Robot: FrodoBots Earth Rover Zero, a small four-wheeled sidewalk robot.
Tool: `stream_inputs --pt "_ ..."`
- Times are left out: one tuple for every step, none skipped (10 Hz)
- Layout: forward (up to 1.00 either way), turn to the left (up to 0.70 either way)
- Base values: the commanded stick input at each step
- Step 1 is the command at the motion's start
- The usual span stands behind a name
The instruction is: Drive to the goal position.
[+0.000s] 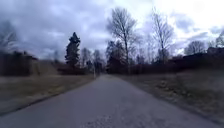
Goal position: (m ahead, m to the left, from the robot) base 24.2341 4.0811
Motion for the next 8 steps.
stream_inputs --pt "0.50 0.00" --pt "0.50 0.00" --pt "0.50 0.00" --pt "0.50 0.00" --pt "0.50 0.00" --pt "0.50 0.00" --pt "0.50 0.00" --pt "0.50 0.00"
